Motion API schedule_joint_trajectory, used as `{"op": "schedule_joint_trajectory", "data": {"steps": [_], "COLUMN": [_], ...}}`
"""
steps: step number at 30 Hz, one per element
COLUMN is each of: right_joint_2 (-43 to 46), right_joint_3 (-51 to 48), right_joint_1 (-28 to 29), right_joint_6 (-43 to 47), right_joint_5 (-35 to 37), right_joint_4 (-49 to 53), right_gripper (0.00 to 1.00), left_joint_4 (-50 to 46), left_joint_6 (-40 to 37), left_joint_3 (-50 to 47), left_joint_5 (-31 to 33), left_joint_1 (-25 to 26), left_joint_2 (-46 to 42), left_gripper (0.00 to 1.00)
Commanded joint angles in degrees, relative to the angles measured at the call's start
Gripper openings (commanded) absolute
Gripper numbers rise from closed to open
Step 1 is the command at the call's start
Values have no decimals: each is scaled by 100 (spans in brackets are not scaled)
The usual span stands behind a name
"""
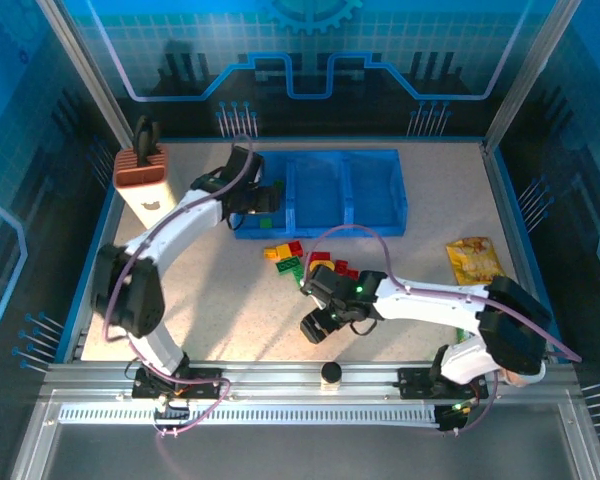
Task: Sort the legos into containers by color
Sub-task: Place the lego in the container, then pick up the lego from the bottom-center of the table.
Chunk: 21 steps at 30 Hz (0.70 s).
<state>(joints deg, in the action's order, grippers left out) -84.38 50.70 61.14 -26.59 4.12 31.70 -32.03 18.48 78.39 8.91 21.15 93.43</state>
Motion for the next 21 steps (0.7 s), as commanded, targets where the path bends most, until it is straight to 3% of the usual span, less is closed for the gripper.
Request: {"op": "schedule_joint_trajectory", "data": {"steps": [1, 6, 13, 21], "right_joint_2": [-356, -916, -1508, -1879], "right_joint_3": [435, 820, 1222, 1495], "right_joint_1": [132, 223, 366, 442], "right_joint_6": [194, 331, 396, 392], "right_joint_5": [155, 299, 548, 741], "right_joint_4": [145, 272, 566, 836], "right_gripper": [82, 81, 76, 58], "left_joint_4": [197, 254, 24, -14], "left_joint_6": [249, 449, 569, 664], "left_joint_3": [-533, -1405, -2068, -2351], "left_joint_5": [-127, 7, 164, 160], "left_joint_1": [-23, -27, -24, -23], "left_joint_2": [-914, -2057, -2959, -3240], "left_gripper": [71, 71, 71, 70]}}
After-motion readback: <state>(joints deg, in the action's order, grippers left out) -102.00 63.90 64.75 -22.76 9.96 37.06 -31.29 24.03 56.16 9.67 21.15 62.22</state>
